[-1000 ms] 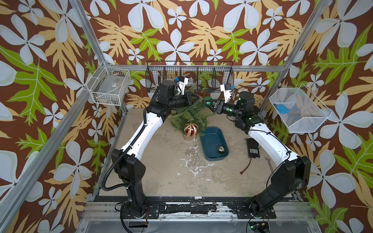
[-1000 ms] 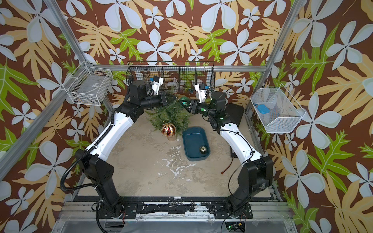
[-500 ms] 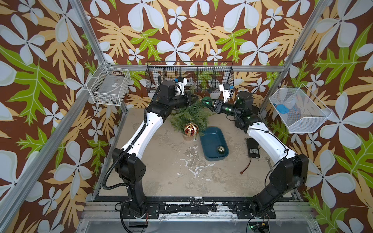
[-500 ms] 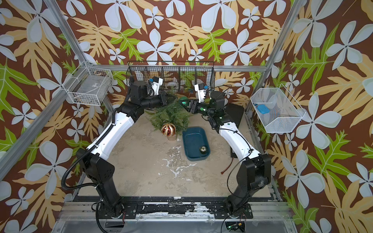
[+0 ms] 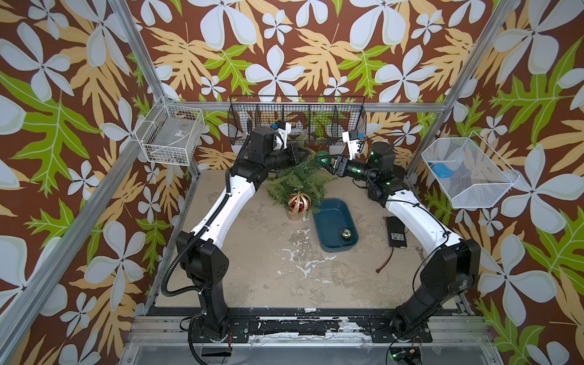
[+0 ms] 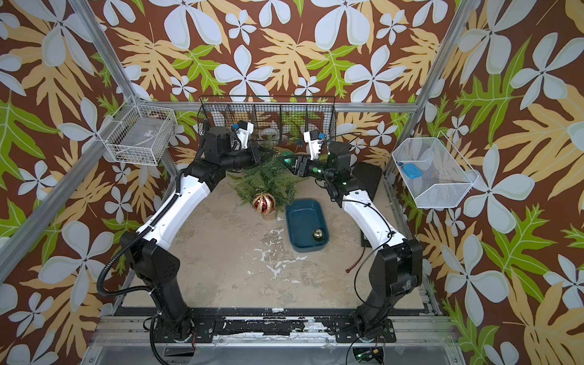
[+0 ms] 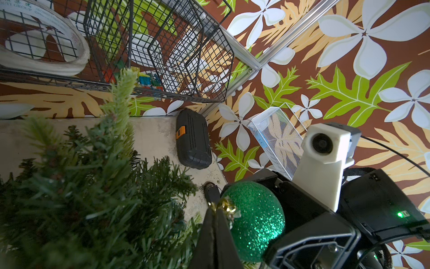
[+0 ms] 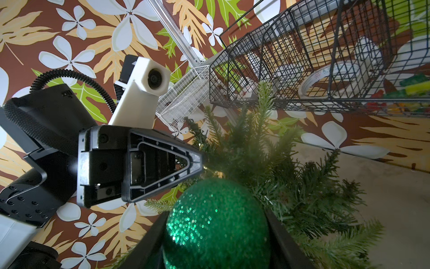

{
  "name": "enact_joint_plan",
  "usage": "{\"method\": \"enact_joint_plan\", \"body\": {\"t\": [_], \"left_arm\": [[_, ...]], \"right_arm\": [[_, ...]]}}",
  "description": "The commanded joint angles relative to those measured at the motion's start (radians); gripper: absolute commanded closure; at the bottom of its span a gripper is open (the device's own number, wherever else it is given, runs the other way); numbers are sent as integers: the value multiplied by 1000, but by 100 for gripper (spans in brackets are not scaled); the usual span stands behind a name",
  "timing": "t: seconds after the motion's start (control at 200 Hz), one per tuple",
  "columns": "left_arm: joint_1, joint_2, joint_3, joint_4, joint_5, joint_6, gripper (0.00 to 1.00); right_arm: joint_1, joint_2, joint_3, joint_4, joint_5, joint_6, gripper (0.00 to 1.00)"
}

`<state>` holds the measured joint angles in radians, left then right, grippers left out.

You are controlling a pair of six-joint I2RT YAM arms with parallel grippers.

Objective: Decorate the small christmas tree with ornaments
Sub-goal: Hang an ornament on the christmas tree.

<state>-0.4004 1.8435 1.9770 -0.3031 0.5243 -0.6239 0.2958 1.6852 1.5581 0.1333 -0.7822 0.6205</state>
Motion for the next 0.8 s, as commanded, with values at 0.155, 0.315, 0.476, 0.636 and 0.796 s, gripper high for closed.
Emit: {"method": "enact_joint_plan", "body": {"t": [0.155,0.315,0.476,0.636,0.796], "left_arm": [[2,0,-7,-17,16,7,100],[2,-12,-21,-18,25,15,100],[1,-23,-31,-18,30,17,100],[2,-24,-35,-4,44,10,100],[2,-21,-36,-2,50,9,100]], "right_arm": [[1,-1,-21,11,-1,1,46],[0,-5,-38,5,-1,0,45],[-1,-18,-59,5,-1,-1,45],[-1,-38,-77,2,8,-4,37],[-20,-60,-91,-4,16,1,27]]}}
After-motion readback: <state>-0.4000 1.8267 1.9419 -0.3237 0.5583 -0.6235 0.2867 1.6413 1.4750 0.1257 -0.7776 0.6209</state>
